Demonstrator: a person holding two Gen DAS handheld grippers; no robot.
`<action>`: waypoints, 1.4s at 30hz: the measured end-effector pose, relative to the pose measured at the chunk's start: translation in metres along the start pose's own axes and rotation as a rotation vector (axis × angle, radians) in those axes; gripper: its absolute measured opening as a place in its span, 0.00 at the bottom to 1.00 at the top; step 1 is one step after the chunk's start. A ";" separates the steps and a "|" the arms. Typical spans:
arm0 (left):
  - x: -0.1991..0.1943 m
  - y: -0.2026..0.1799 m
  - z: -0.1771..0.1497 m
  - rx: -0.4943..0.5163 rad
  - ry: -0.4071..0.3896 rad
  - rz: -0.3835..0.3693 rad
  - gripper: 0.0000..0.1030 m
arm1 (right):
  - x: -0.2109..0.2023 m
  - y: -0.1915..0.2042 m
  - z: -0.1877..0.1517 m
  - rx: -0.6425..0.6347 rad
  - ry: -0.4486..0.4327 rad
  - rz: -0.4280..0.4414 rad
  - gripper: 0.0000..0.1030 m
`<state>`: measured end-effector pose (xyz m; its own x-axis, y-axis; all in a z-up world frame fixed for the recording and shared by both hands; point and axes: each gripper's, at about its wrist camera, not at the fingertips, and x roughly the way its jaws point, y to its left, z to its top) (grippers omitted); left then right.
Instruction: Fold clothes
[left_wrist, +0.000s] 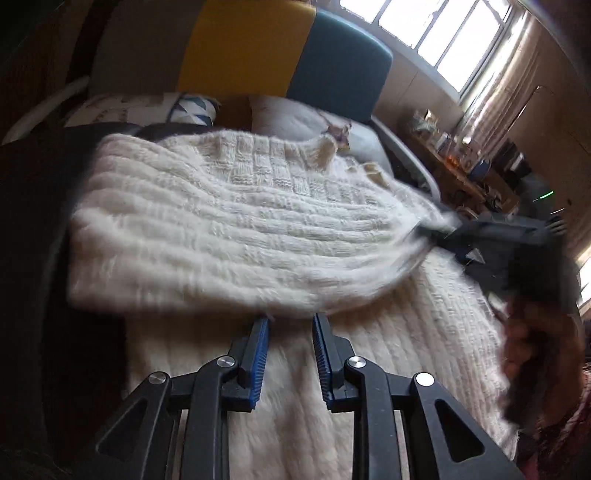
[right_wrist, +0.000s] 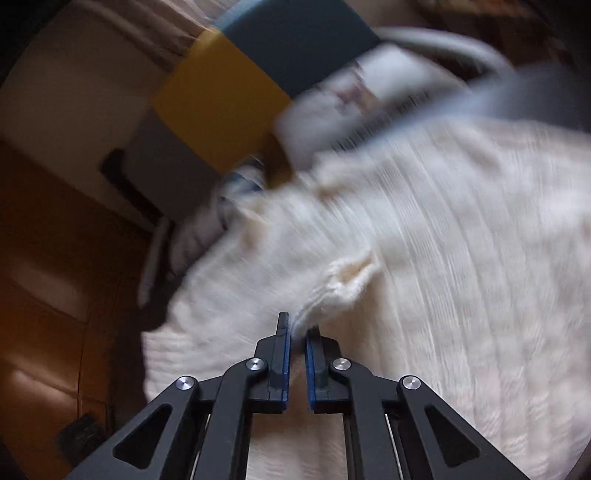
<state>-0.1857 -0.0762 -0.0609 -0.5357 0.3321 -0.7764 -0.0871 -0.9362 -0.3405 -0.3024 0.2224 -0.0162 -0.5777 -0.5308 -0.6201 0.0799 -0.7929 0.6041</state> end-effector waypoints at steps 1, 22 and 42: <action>0.001 0.001 0.004 0.009 -0.010 0.017 0.23 | -0.009 0.007 0.008 -0.024 -0.038 0.007 0.07; -0.004 0.059 0.028 -0.169 -0.194 0.225 0.23 | 0.008 -0.038 0.009 -0.052 -0.080 -0.137 0.07; -0.058 0.041 -0.016 -0.058 -0.198 0.362 0.22 | 0.033 -0.064 -0.010 -0.066 -0.046 -0.177 0.05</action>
<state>-0.1449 -0.1323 -0.0386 -0.6744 -0.0513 -0.7366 0.1809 -0.9787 -0.0975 -0.3186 0.2531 -0.0799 -0.6239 -0.3684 -0.6892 0.0262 -0.8913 0.4527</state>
